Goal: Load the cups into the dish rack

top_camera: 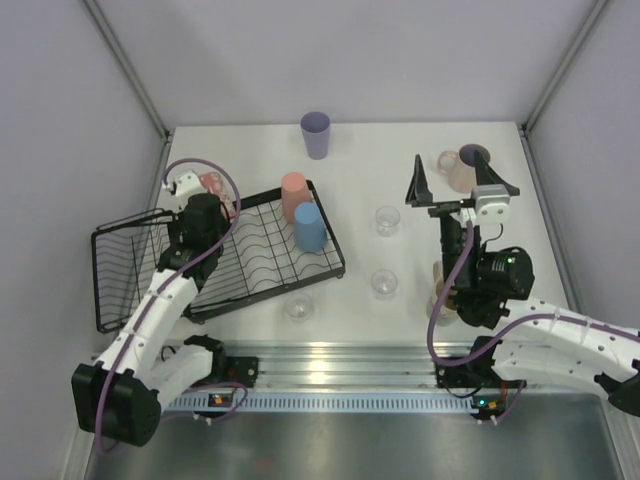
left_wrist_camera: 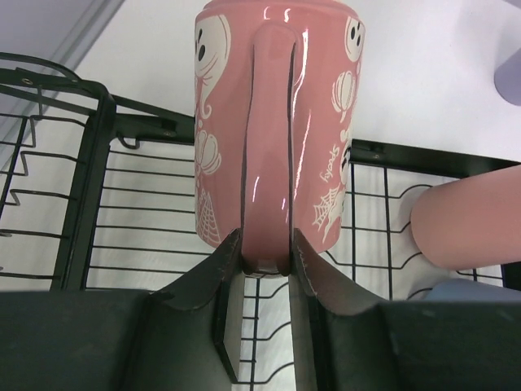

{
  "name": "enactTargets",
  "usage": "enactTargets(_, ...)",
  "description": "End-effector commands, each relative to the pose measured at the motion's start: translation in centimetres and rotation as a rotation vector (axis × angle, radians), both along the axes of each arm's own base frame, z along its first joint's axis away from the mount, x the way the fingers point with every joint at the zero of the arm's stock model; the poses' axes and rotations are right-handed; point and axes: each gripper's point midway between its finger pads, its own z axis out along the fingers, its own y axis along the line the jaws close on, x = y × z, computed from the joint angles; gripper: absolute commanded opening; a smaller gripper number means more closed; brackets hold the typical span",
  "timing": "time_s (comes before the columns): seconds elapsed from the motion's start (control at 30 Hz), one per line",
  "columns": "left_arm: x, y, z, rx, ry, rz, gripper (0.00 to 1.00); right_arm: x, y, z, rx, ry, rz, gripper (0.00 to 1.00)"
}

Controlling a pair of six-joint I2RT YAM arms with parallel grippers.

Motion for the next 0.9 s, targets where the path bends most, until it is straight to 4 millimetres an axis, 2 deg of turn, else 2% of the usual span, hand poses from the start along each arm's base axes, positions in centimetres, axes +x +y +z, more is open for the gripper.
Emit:
enactTargets(0.0,1.7,1.2,7.5,-0.032,-0.348,0.081,0.00,0.0,-1.0,0.4,0.027,-0.006,-0.018,0.99)
enactTargets(0.03,1.8,1.2,8.0,-0.036,-0.384,0.082,0.00,0.1,-0.8,0.3,0.022,0.000,-0.018,0.99)
enactTargets(0.1,1.5,1.3,7.8,-0.030,-0.389,0.079,0.00,0.5,-0.1,0.2,0.021,0.011,-0.008,0.99)
enactTargets(0.27,1.1,1.4,7.6,-0.021,-0.422,0.067,0.00,2.5,4.5,-1.1,0.010,0.101,0.128,0.99)
enactTargets(0.3,1.0,1.4,7.6,-0.026,-0.434,0.066,0.00,2.7,4.9,-0.6,0.020,0.104,0.146,0.99)
enactTargets(0.37,0.5,1.8,6.8,-0.026,-0.445,0.090,0.00,3.5,6.3,-1.2,0.008,0.127,0.180,0.99)
enactTargets(0.6,0.2,2.4,5.5,-0.055,-0.465,0.135,0.00,4.4,7.7,-0.9,0.010,0.155,0.238,0.99)
enactTargets(0.7,-0.3,2.0,5.4,-0.074,-0.488,0.107,0.00,5.3,9.4,-0.8,0.012,0.220,0.307,0.99)
enactTargets(0.73,-0.3,1.7,5.6,-0.080,-0.503,0.090,0.00,5.9,10.3,-0.9,0.022,0.255,0.357,0.99)
enactTargets(0.77,-0.3,1.5,5.6,-0.083,-0.504,0.078,0.00,6.9,11.7,-2.0,-0.003,0.306,0.378,0.99)
enactTargets(0.8,-0.3,0.9,5.8,-0.091,-0.510,0.037,0.00,6.7,12.9,0.3,-0.001,0.292,0.446,1.00)
enactTargets(0.83,-0.3,0.6,5.9,-0.091,-0.511,0.019,0.00,7.3,14.0,-1.4,-0.039,0.378,0.476,0.99)
enactTargets(0.87,-0.3,0.3,6.0,-0.096,-0.513,0.001,0.00,8.3,15.9,-3.0,-0.078,0.432,0.507,0.99)
